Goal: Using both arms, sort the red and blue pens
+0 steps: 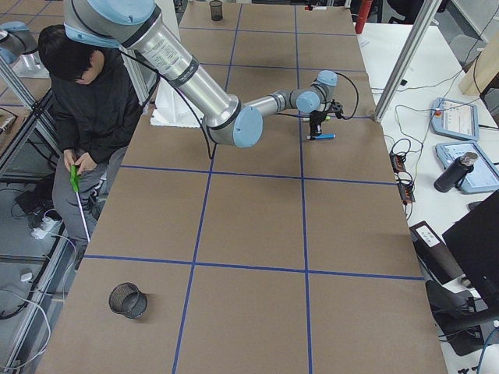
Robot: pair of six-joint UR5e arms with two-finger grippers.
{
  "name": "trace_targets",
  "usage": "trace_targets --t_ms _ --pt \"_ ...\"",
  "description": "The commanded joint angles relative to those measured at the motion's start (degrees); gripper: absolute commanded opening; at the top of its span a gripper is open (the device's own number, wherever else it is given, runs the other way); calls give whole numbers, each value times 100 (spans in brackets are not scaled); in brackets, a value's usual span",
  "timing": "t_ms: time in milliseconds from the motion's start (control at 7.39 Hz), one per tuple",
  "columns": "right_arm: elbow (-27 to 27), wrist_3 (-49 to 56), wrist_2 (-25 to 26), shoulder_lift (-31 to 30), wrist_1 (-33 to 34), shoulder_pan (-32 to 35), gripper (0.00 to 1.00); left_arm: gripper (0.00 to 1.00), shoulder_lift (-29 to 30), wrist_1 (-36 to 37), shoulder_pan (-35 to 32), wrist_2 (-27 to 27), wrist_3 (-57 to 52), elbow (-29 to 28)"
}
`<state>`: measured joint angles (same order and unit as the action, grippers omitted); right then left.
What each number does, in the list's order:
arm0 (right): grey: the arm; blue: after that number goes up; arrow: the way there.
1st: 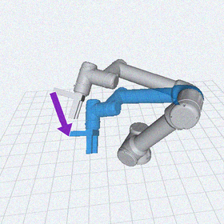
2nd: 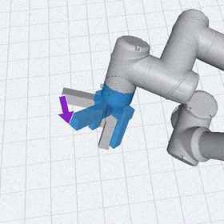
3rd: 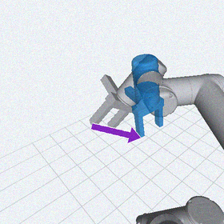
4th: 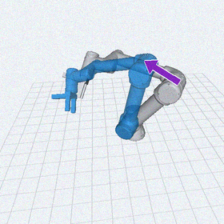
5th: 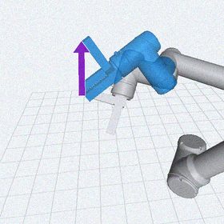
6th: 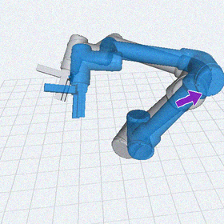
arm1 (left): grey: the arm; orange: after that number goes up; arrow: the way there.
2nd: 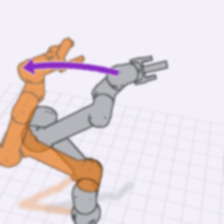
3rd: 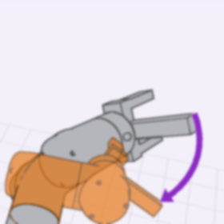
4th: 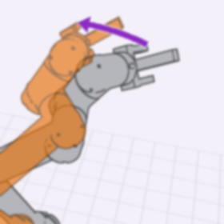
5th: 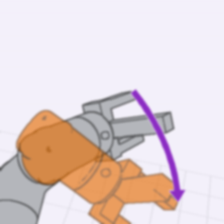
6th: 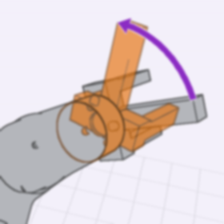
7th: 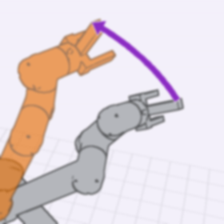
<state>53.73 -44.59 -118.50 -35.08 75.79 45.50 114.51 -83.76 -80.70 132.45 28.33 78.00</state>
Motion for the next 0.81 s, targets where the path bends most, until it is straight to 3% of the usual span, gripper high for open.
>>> trace_targets --t_ms 0,271,676 --pt "573 124 28 -7 765 170 0 0 -173 9 -217 0 -491 5" --pt "1267 879 143 -322 1689 502 0 0 -498 123 -682 -35 -1299 49" --pt "1701 1749 555 -929 2104 889 0 0 -1323 132 -1035 -797 -2006 338"
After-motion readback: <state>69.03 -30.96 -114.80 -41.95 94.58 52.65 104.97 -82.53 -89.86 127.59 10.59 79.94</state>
